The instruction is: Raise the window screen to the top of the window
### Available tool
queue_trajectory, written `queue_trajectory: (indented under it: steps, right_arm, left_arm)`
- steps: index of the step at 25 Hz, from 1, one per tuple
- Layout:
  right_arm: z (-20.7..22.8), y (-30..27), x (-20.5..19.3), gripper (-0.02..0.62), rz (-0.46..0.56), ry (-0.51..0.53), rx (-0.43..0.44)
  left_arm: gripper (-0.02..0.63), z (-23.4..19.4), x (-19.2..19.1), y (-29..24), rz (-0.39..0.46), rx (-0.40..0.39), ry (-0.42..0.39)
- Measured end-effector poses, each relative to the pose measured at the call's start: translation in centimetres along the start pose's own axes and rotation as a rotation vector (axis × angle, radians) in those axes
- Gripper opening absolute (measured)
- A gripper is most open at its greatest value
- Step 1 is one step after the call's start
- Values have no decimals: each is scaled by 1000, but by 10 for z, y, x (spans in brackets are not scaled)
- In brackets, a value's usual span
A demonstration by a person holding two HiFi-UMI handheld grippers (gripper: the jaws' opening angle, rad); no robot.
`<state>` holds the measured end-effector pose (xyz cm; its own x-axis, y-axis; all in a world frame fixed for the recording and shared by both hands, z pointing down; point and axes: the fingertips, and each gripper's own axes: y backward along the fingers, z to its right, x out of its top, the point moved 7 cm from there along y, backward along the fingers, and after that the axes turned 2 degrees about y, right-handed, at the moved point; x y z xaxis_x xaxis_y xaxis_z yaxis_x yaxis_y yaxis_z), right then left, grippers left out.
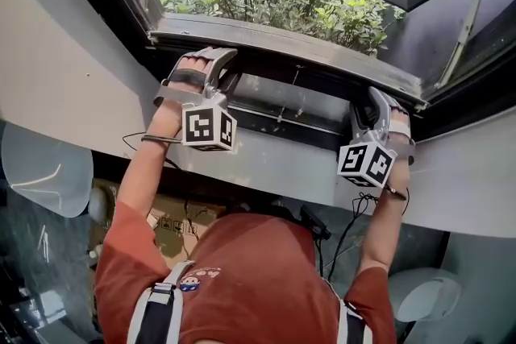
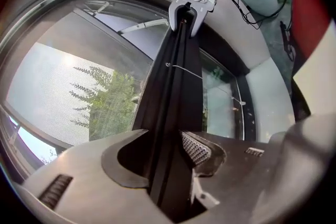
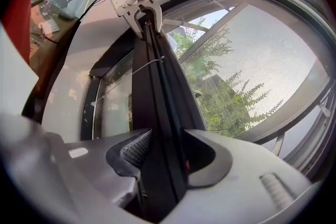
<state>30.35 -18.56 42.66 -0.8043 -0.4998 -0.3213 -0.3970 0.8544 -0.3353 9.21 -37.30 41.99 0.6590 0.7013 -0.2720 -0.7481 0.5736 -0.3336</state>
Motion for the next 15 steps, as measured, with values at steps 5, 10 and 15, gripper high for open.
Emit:
queue_trajectory:
  steps: [5, 10, 15]
  right_arm:
    - [3, 1, 0, 195, 12, -18, 35]
    - [8, 1, 1, 195, 30, -75, 85]
    - [10, 3, -1, 195, 54, -115, 115]
  left_arm:
    - [166, 1, 0, -5, -16, -12, -45]
    - [166, -3, -1, -6, -3, -62, -37]
    - [178, -9, -1, -4, 47, -181, 94]
